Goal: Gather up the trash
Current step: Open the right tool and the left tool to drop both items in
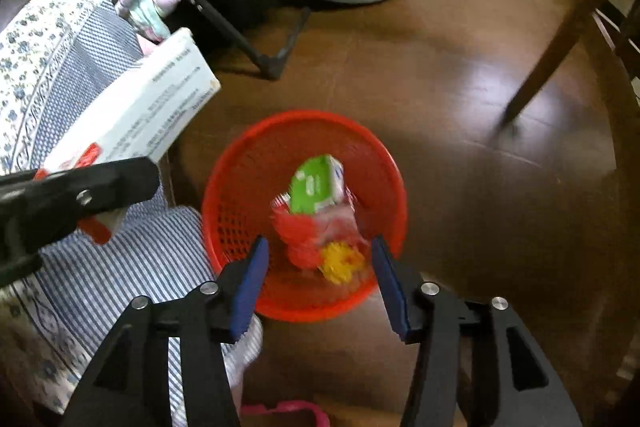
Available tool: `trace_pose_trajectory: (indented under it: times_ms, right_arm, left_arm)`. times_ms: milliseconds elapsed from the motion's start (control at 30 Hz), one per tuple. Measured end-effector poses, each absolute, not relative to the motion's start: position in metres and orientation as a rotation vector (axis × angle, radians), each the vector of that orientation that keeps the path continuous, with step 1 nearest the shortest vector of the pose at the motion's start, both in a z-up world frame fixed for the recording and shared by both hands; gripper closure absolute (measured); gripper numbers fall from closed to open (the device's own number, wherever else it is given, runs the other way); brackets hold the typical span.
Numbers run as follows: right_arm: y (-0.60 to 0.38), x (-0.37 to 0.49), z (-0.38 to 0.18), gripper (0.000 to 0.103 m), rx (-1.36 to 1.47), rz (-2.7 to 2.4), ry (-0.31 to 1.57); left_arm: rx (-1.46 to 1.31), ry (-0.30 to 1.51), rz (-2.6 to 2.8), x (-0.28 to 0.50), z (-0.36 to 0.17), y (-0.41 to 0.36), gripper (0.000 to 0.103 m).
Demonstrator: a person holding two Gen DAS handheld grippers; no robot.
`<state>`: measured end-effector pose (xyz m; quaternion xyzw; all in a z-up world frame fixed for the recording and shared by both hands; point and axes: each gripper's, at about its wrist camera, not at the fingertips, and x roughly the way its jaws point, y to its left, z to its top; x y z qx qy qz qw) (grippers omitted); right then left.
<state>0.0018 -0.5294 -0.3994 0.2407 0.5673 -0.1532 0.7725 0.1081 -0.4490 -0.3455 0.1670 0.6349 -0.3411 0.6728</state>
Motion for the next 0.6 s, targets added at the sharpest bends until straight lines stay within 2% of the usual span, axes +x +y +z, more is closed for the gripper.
trace_pose_trajectory:
  times_ms: [267, 333, 400, 433, 600]
  right_arm:
    - [-0.543, -0.029, -0.403, 0.048, 0.55, -0.385, 1.282]
    - [-0.544, -0.031, -0.4, 0.048, 0.55, -0.385, 1.282]
    - [-0.546, -0.032, -0.399, 0.048, 0.553, -0.383, 1.282]
    - [-0.547, -0.033, -0.398, 0.048, 0.557, -0.381, 1.282]
    - [-0.548, -0.035, -0.391, 0.048, 0.561, -0.376, 1.272]
  left_arm:
    - [0.424, 1.53, -0.752, 0.105, -0.379, -0.457, 0.079]
    - [0.414, 1.533, -0.755, 0.106, -0.378, -0.456, 0.073]
    - [0.394, 1.508, -0.767, 0.107, -0.37, -0.455, 0.047]
    - [0.388, 1.49, -0.769, 0.108, -0.366, -0.455, 0.043]
    - [0.352, 1.482, -0.789, 0.109, -0.359, -0.453, 0.037]
